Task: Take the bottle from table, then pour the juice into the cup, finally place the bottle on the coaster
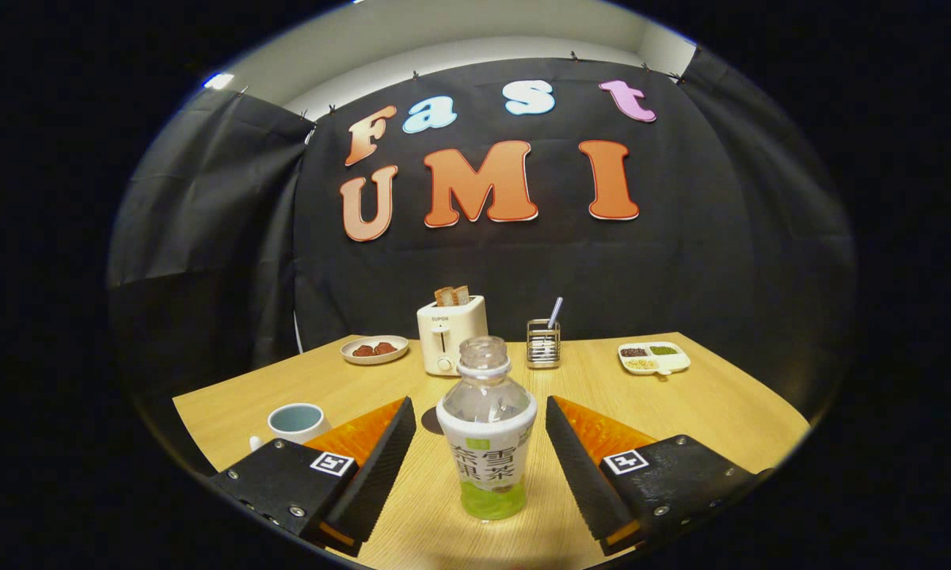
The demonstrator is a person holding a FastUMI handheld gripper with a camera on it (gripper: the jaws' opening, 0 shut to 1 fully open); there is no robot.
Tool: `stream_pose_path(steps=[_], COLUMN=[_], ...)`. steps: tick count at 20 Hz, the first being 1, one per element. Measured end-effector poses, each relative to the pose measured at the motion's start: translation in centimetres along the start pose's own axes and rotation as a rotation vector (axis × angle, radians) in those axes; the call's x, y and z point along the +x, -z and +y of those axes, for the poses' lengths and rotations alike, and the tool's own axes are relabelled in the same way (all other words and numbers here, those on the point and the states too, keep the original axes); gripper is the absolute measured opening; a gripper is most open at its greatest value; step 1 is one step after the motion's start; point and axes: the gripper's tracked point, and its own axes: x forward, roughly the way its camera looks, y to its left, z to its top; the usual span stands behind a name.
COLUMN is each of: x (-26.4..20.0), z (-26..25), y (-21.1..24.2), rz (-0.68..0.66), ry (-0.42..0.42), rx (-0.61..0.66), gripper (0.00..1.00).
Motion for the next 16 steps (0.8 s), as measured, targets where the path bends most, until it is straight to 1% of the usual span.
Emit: stream_pose_path(steps=[6,8,10,11,12,16], x=[1.9,2.4,2.8,2.8,2.9,2.9], z=[-0.1,-0.4,-0.8,-1.0,-0.9,-0.9], y=[3.3,4.0,4.9,5.2,5.2,5.2], rz=[0.072,0.088,0.105,0.115,0.108,0.129], ry=[0.029,0.049,0.083,0.094,0.093,0.109], rx=[0.019,0.016,0.013,0.011,0.012,0.006], gripper=[0.97,0.92,0.83,0.73,0.7,0.63])
